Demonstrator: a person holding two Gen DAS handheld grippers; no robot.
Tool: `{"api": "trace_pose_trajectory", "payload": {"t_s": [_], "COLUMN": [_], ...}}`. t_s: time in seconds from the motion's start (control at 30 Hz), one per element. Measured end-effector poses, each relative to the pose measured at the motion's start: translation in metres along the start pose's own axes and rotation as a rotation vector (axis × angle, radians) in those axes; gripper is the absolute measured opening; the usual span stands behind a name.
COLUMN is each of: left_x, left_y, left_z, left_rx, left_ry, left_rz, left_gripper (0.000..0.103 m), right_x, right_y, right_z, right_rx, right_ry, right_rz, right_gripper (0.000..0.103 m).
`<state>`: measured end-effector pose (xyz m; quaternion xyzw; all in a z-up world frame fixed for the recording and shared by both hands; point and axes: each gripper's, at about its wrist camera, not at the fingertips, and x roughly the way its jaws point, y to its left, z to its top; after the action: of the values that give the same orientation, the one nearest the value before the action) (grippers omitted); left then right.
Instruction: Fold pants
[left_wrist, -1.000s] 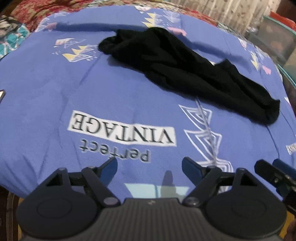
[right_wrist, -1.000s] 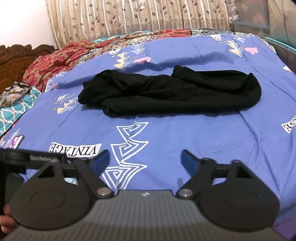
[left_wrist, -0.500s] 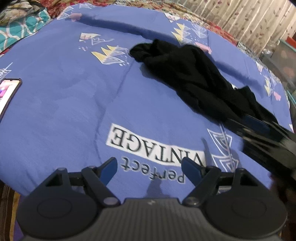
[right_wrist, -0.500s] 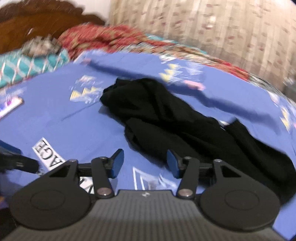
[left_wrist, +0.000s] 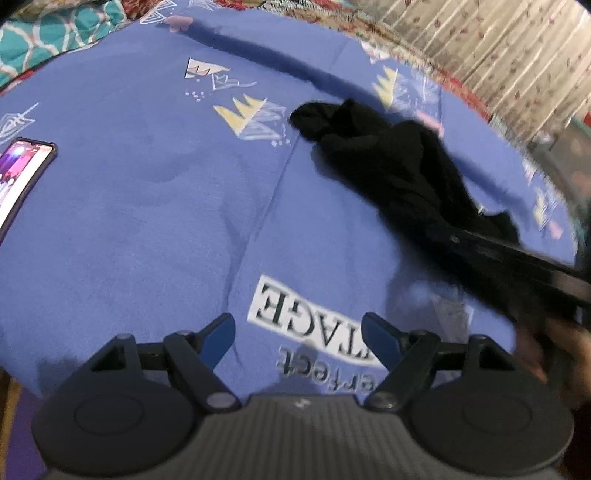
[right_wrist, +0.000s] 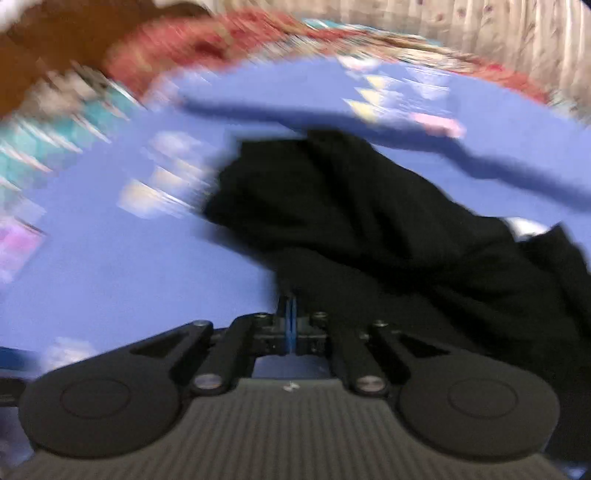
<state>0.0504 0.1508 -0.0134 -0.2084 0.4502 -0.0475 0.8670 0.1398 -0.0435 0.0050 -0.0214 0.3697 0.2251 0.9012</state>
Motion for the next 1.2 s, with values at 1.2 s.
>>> {"api": "trace_pose_trajectory", "payload": {"t_s": [1.2], "left_x": [0.015], "left_y": [0.035], "left_z": [0.027], "left_rx": [-0.204], "left_ry": [-0.022], "left_rz": [-0.233], "left_gripper": [0.081], "right_x": [-0.097], "right_y": [0.046], "right_z": [-0.003], "right_rx": [-0.071], "right_ry": [-0.148], "right_rz": [0.402], "right_gripper": [0.005]}}
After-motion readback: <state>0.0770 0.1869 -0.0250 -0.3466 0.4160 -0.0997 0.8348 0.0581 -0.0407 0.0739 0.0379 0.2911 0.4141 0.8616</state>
